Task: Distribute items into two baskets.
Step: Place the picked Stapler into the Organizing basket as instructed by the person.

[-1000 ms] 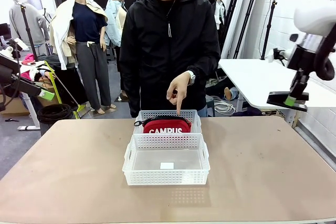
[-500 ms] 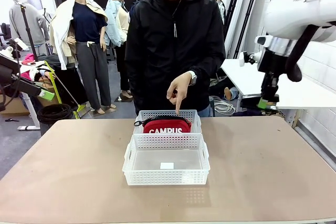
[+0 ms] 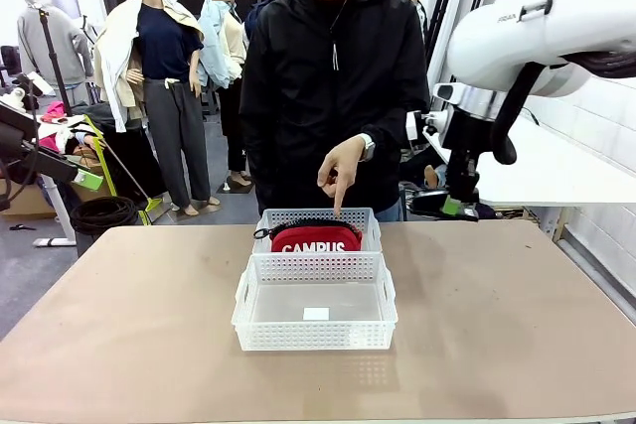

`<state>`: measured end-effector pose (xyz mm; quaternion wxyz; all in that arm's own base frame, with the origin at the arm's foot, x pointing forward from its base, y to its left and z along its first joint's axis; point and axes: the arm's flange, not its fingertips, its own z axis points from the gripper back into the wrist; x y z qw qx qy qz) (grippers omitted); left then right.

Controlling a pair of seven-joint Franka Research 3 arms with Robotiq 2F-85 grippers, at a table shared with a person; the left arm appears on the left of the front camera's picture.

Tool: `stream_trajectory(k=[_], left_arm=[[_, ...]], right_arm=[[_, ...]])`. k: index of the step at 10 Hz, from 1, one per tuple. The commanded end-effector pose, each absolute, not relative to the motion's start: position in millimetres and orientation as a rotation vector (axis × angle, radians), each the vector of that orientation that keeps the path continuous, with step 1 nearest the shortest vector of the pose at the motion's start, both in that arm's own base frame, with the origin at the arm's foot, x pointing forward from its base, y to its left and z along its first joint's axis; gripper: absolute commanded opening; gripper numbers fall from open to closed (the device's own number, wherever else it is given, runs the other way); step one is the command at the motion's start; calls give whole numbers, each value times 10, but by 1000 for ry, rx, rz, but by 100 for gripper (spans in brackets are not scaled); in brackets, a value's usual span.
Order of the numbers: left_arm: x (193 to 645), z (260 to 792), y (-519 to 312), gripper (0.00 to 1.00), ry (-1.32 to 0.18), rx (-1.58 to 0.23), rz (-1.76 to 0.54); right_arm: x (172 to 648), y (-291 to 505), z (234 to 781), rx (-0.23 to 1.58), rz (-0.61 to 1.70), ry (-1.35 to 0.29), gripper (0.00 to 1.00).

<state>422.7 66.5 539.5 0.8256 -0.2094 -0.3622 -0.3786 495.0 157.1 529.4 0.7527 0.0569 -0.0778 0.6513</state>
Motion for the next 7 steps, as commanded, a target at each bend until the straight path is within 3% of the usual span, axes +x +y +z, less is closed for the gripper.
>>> stream_trajectory(k=[1,7], left_arm=[[4216,5403,672,100,-771,-447,-797],[4216,5403,672,100,-771,-447,-797]], right_arm=[[5039,1725,5331,133,1484,-191,0],[5029,2571,4985,172,1666,-102,0]])
